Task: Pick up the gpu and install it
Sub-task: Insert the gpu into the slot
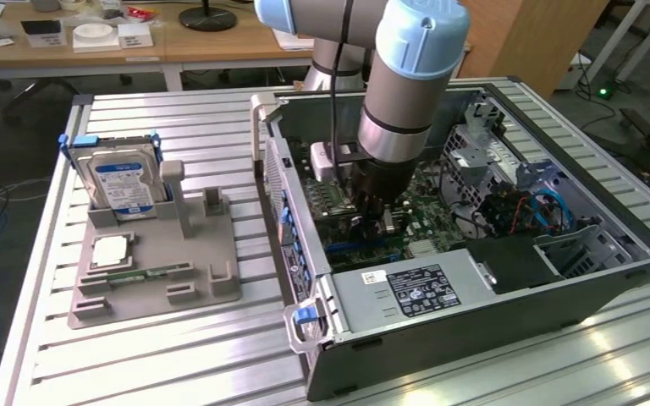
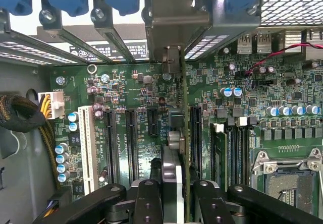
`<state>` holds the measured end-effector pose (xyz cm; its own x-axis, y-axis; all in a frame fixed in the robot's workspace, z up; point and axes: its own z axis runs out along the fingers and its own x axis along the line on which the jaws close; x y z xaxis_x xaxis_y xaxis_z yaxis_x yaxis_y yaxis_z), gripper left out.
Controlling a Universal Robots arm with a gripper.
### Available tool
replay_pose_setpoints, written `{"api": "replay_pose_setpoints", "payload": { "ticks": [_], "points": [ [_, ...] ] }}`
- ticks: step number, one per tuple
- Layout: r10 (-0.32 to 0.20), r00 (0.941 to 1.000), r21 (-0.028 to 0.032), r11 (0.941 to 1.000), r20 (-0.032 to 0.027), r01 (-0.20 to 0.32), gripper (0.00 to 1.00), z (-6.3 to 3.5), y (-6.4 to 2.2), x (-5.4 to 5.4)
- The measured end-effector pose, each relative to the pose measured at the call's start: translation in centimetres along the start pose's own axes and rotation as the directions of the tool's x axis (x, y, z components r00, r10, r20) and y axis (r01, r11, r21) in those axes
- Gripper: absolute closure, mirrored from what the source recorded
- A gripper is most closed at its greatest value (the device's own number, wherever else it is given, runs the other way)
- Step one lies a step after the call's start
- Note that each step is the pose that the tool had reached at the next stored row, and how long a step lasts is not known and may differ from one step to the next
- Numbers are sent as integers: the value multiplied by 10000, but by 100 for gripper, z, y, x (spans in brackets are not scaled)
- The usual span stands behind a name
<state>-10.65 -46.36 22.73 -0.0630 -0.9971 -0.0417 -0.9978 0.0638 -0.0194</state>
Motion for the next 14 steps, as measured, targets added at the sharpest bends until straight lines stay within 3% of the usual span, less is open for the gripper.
{"api": "replay_pose_setpoints", "payload": {
  "ticks": [14],
  "points": [
    [-108,9999,-5,9999,-1,108,71,2,1,0]
  ]
}}
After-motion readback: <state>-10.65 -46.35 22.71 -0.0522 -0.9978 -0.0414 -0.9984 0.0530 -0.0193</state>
